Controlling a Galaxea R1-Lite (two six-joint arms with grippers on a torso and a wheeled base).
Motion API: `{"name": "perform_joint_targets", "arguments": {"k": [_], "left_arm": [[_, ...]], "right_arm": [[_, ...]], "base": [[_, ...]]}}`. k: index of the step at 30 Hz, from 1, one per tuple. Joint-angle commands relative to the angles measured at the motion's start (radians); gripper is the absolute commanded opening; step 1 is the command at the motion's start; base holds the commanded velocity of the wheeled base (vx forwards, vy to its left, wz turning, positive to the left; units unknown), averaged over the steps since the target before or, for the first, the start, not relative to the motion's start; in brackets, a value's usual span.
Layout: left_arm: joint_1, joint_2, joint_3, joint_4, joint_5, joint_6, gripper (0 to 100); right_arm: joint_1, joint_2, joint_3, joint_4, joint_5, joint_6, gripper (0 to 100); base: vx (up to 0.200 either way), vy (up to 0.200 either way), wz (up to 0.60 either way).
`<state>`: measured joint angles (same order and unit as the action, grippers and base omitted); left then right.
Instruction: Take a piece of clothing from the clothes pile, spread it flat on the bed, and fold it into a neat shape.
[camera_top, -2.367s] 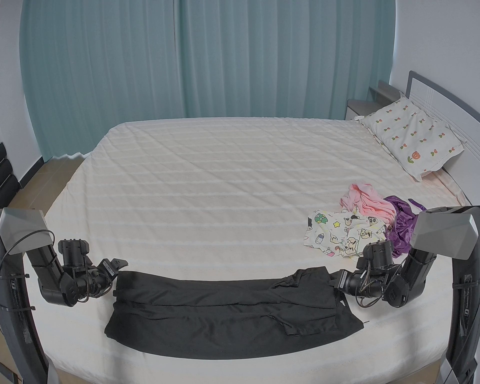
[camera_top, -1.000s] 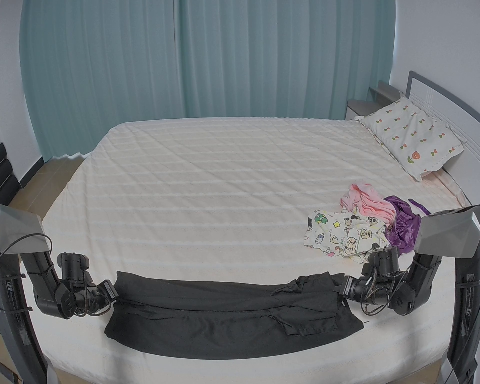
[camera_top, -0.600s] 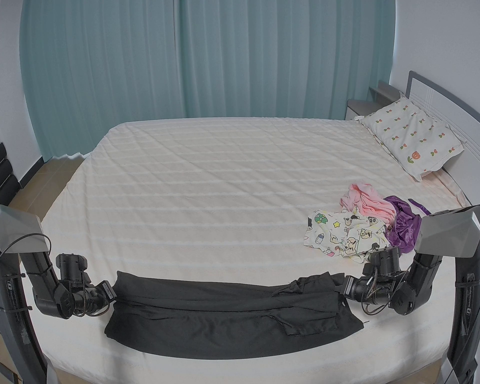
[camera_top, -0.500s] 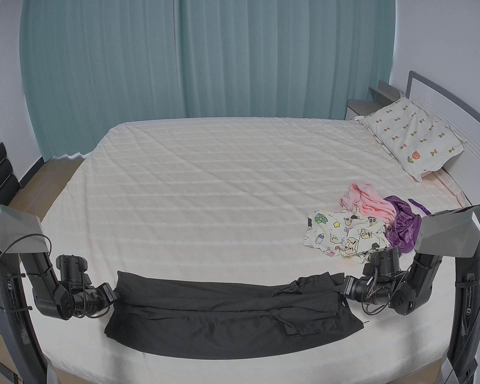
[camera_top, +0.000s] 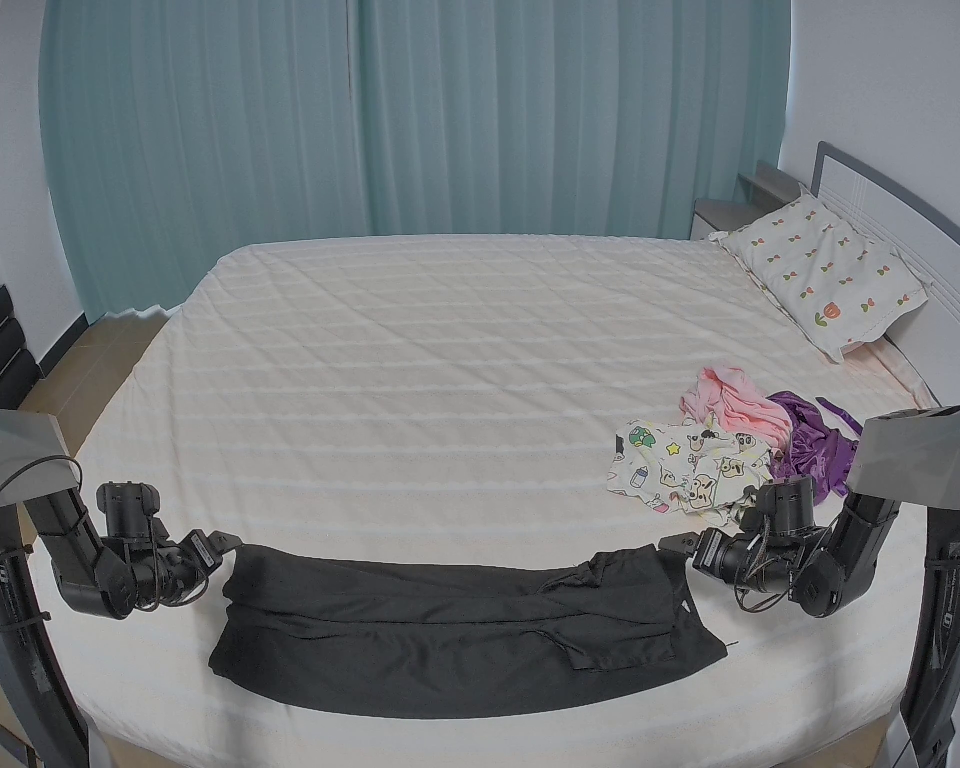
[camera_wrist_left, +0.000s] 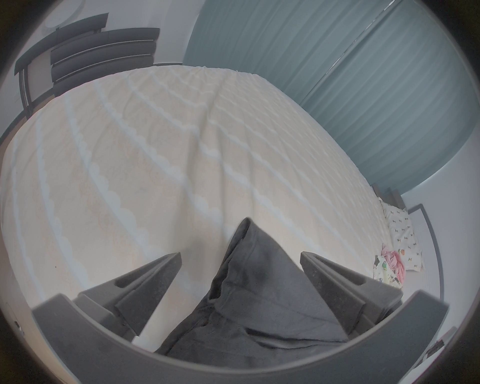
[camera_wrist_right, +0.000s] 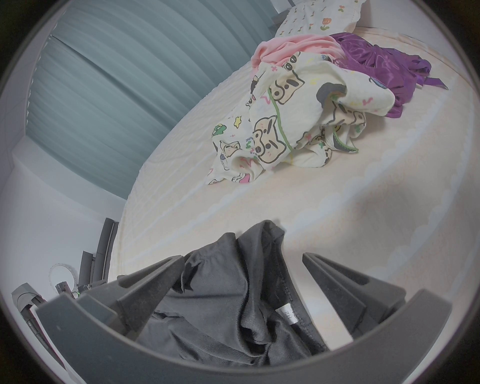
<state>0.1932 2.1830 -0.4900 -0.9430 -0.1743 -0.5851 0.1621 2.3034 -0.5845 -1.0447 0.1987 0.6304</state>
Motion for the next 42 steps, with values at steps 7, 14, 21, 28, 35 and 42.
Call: {"name": "perform_joint_targets", "arguments": {"k": [7,14,21,28,35,42], "left_arm": [[-0.037,0.081,-0.300,0.214,-0.011,-0.025,100],[-0.060,0.149,-0.329,0.213,-0.010,-0.010,100],[-0.064,0.169,-0.314,0.208,0.006,0.079,0],[-0.067,0.170,-0.314,0.207,0.022,0.068,0],[-0.066,0.169,-0.315,0.181,0.044,0.008,0],[-0.066,0.170,-0.314,0.173,0.047,0.007,0]], "right_arm": [[0.013,0.007,-0.018,0.000,-0.001,0.009,100],[0.013,0.027,-0.034,0.000,-0.007,0.008,100],[0.017,0.057,-0.086,0.008,-0.010,0.006,100],[0.023,0.076,-0.121,0.015,-0.012,0.003,100],[0.031,0.113,-0.163,0.037,-0.015,-0.003,100],[0.030,0.116,-0.187,0.066,-0.021,-0.001,0]], "base": [[0.000,0.000,0.00],[0.000,0.000,0.00],[0.000,0.000,0.00],[0.000,0.000,0.00],[0.000,0.000,0.00],[0.000,0.000,0.00]]}}
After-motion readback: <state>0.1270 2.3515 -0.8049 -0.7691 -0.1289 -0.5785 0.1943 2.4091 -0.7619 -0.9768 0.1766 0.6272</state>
